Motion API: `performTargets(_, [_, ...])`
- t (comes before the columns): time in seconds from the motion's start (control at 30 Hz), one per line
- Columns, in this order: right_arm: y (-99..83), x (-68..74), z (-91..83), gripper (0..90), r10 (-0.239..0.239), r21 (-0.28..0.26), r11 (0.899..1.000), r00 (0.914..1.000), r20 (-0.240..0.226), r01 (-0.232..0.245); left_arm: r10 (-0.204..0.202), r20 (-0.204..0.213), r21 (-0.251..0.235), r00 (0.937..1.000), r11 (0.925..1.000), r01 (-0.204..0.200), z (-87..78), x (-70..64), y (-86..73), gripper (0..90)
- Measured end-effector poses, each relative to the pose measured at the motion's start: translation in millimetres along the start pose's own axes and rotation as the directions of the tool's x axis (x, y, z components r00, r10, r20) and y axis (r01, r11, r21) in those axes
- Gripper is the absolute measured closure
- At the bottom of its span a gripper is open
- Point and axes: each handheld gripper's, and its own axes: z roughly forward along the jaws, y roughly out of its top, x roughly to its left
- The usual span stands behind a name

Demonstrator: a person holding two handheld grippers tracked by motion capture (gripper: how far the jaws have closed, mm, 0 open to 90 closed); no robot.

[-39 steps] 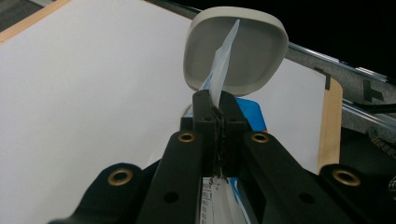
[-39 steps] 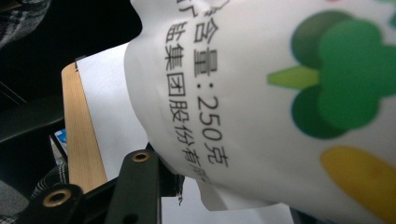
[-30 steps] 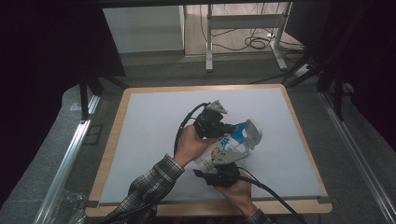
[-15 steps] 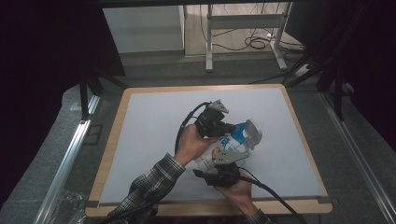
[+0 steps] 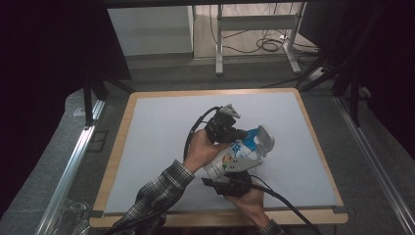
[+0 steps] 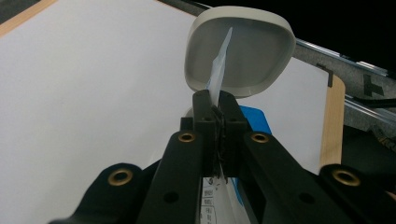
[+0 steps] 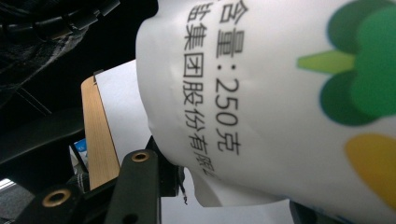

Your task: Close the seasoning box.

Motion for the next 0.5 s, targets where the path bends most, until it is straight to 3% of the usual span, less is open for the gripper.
performTargets(0.5, [1.5, 1.9, -1.3, 58.6, -0.004, -0.008, 1.0, 1.0, 0.0, 0.004, 0.0, -0.006, 0.016, 1.0, 0.9999, 0.0, 1.4, 0.5, 3.5, 88.8])
